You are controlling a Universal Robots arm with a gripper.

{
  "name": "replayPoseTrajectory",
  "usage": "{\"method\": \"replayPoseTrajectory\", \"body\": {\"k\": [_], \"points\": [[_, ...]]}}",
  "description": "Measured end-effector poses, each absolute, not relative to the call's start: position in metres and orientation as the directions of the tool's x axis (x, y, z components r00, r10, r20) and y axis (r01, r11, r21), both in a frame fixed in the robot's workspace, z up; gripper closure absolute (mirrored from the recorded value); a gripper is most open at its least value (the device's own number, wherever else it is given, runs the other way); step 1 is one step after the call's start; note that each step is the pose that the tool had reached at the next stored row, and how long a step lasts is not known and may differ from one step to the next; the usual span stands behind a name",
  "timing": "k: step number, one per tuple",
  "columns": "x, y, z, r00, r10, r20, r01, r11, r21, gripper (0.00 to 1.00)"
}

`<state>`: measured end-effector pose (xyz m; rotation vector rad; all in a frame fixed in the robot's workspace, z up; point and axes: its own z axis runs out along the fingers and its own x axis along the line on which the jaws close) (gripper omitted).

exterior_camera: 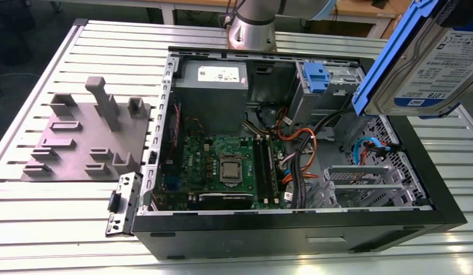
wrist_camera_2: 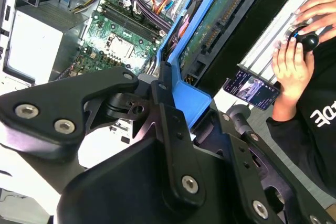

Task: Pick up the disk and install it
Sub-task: 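Insert the disk into the insertion slot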

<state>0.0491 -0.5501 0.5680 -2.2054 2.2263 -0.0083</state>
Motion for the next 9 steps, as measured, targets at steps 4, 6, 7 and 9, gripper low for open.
{"method": "replayPoseTrajectory", "body": {"k": [4, 6, 7, 9], "points": [[0.0491, -0.5501, 0.5678, -0.009, -1.000, -0.002, -1.000, 0.009, -0.009, 0.64], [0.0491, -0.5501, 0.5676, -0.009, -1.000, -0.002, -1.000, 0.009, -0.009, 0.64], [0.0491, -0.5501, 0.5676, -0.009, -1.000, -0.002, -1.000, 0.009, -0.009, 0.64], [0.0492, -0.5499, 0.5662, -0.009, -1.000, -0.002, -1.000, 0.009, -0.009, 0.64]]}}
